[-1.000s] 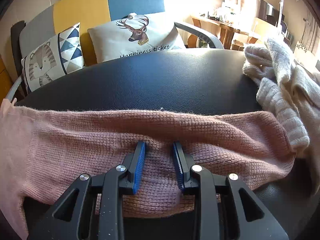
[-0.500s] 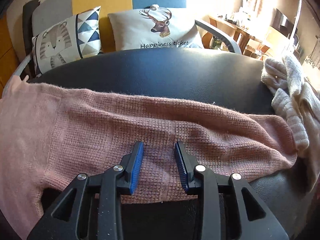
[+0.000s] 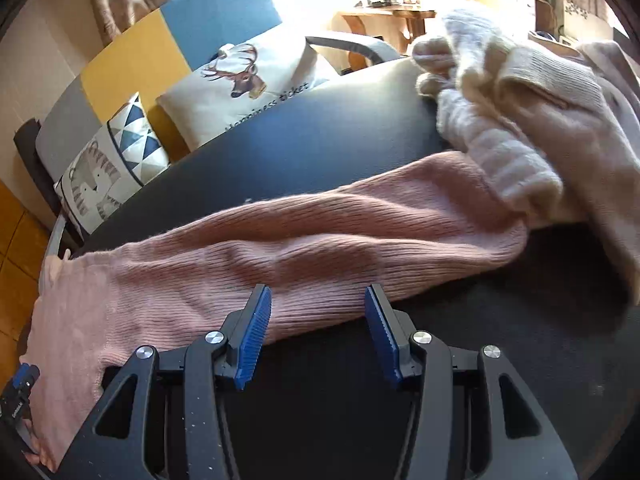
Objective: Fold clothes
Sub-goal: 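Move the open right gripper to the pink sleeve lying on the bench, then close the right gripper on the pink sleeve cuff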
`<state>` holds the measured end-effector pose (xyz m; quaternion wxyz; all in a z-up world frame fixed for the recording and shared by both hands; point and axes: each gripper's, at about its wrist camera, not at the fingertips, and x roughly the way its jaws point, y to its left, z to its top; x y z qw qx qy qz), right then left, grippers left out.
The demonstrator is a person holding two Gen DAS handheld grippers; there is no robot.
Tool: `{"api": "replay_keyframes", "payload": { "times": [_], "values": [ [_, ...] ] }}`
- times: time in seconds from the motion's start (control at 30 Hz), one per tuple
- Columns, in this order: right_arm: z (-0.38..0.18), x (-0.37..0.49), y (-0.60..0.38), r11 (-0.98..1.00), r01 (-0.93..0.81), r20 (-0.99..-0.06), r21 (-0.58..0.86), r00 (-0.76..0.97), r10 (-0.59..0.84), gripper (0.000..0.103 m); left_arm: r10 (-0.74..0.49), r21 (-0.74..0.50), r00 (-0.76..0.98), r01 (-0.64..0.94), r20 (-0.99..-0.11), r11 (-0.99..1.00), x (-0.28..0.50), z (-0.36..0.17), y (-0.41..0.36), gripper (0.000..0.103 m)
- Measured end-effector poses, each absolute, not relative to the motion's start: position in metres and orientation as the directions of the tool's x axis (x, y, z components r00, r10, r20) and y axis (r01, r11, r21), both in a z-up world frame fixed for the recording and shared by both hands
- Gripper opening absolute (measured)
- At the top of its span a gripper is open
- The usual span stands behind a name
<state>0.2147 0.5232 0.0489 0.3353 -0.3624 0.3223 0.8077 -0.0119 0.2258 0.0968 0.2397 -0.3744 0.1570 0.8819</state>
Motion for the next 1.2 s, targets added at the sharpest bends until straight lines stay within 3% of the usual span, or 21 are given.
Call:
{"api": "replay_keyframes", "payload": {
  "times": [0.17,0.33,0.5,0.67,0.9,1.2],
  "values": [
    [0.037,0.254,0.545,-0.487,-0.824,-0.808,0.290,-0.484,0.337,0.052,0.305,0.202,-0.593,-0.636,-0.746,-0.744,-0.002,0.094,0.306,0.074],
    [0.027,0.269,0.554,-0.444,-0.835,-0.803,0.324,-0.491,0.338,0.052,0.292,0.186,-0.536,-0.668,-0.792,-0.721,-0.007,0.066,0.340,0.075],
    [0.030,0.275,0.562,-0.393,-0.853,-0.788,0.344,-0.490,0.374,0.052,0.341,0.075,-0.508,-0.634,-0.791,-0.770,-0.020,0.062,0.330,0.079],
    [0.027,0.285,0.568,-0.332,-0.873,-0.776,0.358,-0.476,0.414,0.052,0.324,0.103,-0.526,-0.629,-0.786,-0.771,-0.020,0.060,0.333,0.084],
    [0.024,0.277,0.570,-0.319,-0.878,-0.773,0.356,-0.469,0.427,0.064,0.331,0.091,-0.523,-0.626,-0.786,-0.774,-0.020,0.061,0.332,0.085],
    [0.022,0.263,0.573,-0.283,-0.881,-0.763,0.380,-0.471,0.442,0.064,0.343,0.078,-0.521,-0.627,-0.782,-0.775,-0.021,0.059,0.331,0.085]
  ]
}}
